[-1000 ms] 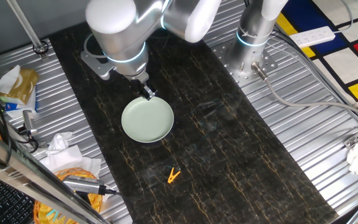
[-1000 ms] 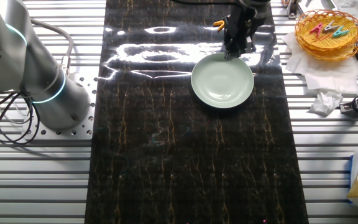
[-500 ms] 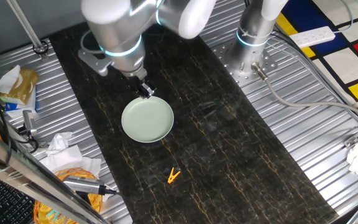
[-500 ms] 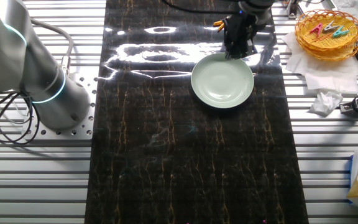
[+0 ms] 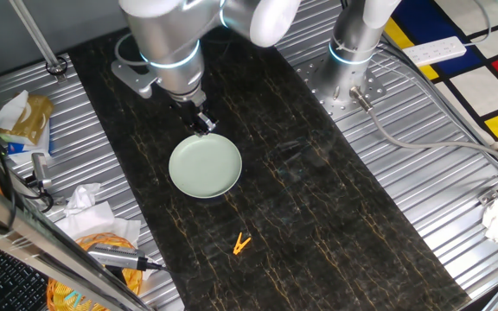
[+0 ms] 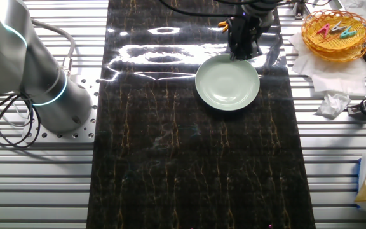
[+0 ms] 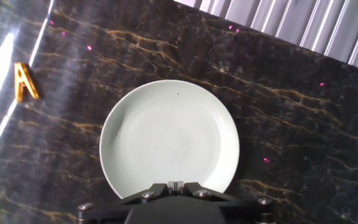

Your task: Use a clamp

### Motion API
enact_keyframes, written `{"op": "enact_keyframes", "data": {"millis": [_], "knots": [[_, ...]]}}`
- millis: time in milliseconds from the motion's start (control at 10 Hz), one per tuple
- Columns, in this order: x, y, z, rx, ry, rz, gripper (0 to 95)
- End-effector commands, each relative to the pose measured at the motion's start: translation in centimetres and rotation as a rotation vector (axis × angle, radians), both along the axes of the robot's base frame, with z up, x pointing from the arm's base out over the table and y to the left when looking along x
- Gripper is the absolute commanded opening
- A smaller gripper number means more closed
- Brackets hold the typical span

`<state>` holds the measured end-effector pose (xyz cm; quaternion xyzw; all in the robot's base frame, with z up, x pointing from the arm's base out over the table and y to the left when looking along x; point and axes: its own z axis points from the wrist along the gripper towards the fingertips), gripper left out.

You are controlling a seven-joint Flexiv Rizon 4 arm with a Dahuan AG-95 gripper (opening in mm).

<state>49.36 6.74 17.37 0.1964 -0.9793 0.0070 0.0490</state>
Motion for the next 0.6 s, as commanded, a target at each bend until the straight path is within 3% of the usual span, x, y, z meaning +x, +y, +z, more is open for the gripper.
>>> {"op": "enact_keyframes", "data": {"millis": [100, 200, 400, 600], "knots": [[0.07, 0.01, 0.04, -0.036, 0.018, 0.022, 0.0], [0.07, 0.01, 0.04, -0.028, 0.009, 0.038, 0.0], [0.07, 0.01, 0.04, 0.009, -0.034, 0.073, 0.0], [0.07, 0.01, 0.04, 0.047, -0.105, 0.12, 0.0]]}}
